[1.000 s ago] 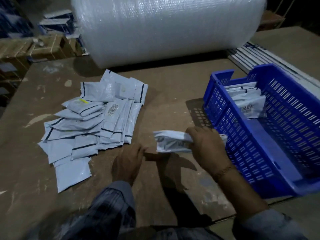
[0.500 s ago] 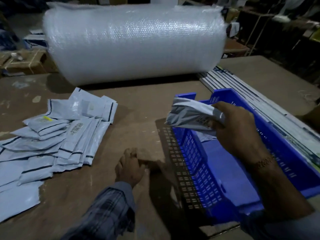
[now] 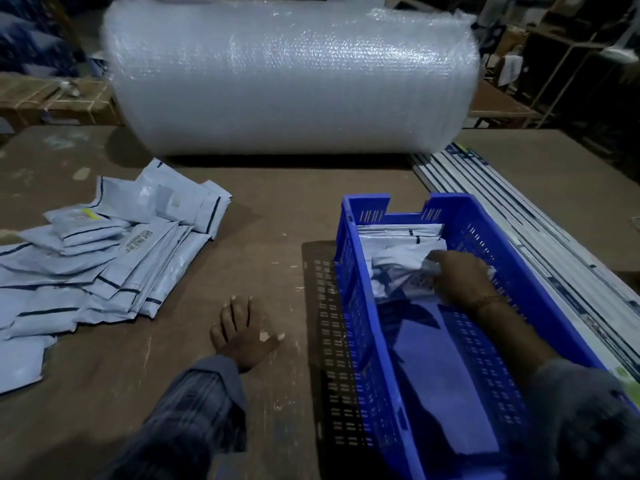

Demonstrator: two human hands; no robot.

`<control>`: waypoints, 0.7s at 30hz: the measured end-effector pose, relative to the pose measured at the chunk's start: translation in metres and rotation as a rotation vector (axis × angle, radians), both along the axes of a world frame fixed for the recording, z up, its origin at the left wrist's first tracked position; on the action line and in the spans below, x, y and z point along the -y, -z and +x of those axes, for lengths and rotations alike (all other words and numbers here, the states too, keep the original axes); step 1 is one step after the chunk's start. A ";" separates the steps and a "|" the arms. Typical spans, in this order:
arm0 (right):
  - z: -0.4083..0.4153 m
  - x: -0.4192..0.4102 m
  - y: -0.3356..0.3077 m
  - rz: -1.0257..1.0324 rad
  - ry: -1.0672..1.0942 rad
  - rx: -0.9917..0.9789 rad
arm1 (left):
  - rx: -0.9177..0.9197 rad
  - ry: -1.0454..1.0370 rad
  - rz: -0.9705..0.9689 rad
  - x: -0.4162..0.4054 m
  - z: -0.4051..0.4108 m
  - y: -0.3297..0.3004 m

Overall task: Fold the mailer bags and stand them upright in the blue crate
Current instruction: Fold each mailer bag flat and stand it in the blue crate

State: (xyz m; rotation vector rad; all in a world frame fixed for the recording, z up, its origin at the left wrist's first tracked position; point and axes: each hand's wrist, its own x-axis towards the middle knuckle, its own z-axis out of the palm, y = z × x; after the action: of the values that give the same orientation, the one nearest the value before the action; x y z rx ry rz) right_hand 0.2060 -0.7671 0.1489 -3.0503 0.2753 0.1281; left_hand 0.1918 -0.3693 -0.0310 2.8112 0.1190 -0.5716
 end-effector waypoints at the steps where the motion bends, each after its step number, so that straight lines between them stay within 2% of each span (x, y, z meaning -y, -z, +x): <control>1: 0.007 0.002 0.012 -0.002 -0.021 -0.020 | -0.010 -0.001 -0.013 -0.001 0.000 -0.001; 4: 0.016 0.006 0.047 -0.045 -0.101 -0.038 | -0.029 -0.003 -0.025 -0.002 0.002 -0.001; 9: 0.015 0.014 0.088 -0.064 -0.183 0.114 | -0.065 0.010 -0.047 -0.002 0.002 -0.005; 21: 0.016 0.024 0.102 -0.060 -0.175 0.208 | -0.105 0.027 -0.088 -0.002 -0.002 -0.016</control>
State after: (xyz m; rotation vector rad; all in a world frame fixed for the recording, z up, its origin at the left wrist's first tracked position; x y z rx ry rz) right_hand 0.2217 -0.7910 0.0464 -3.1081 -0.0012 -0.1894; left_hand 0.1900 -0.3670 -0.0149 2.7015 0.0745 -0.7131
